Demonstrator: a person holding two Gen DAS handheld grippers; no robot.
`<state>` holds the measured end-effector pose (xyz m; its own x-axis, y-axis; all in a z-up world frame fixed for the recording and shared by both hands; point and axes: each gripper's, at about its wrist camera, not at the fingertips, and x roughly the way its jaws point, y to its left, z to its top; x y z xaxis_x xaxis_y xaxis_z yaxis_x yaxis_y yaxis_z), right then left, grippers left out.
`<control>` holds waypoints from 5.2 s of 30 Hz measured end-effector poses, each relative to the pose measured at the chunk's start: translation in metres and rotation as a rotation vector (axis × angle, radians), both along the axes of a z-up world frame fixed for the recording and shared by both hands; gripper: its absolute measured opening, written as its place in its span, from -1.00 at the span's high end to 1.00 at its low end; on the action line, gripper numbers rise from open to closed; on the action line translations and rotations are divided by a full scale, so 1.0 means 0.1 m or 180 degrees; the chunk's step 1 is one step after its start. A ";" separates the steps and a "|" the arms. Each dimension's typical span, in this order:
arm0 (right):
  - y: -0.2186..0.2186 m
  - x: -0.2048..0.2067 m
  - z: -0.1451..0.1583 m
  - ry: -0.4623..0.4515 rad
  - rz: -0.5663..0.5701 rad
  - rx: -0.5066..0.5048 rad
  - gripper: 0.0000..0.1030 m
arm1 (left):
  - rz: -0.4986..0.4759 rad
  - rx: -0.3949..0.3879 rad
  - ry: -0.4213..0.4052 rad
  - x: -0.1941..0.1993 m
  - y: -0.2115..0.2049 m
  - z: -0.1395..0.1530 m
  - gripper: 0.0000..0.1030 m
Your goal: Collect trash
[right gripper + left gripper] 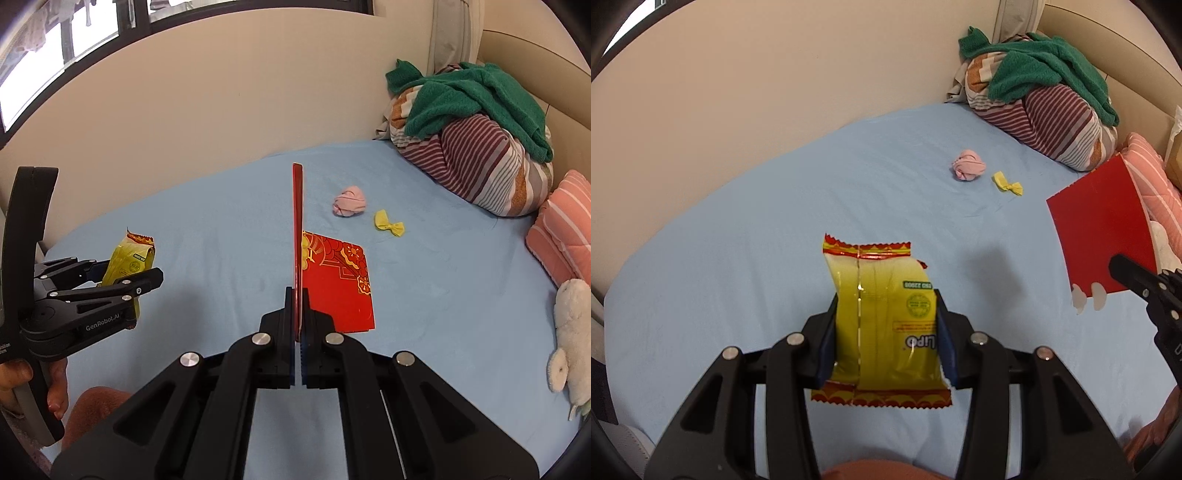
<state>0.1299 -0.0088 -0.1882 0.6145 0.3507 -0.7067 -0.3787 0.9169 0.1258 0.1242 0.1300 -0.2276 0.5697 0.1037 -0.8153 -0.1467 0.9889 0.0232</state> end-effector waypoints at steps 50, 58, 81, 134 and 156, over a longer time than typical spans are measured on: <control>3.34 -2.76 2.09 -0.0494 0.3481 0.0925 0.97 | 0.3030 0.1054 -0.0783 -4.49 2.56 1.92 0.13; 3.97 -3.17 2.26 -0.0362 0.4077 0.1007 0.97 | 0.3363 0.1105 -0.0743 -4.85 2.73 1.95 0.13; 4.55 -3.27 2.04 -0.0030 0.4211 0.0973 0.01 | 0.3410 0.0980 -0.0635 -4.87 3.08 1.78 -0.54; 1.34 -1.02 1.45 -0.0540 0.1218 0.0609 -0.21 | 0.1137 0.0750 -0.0611 -1.81 1.47 1.34 -0.65; -0.53 0.83 0.40 -0.0363 -0.0501 0.0116 -0.22 | -0.0437 0.0370 -0.0532 0.74 -0.22 0.39 -0.65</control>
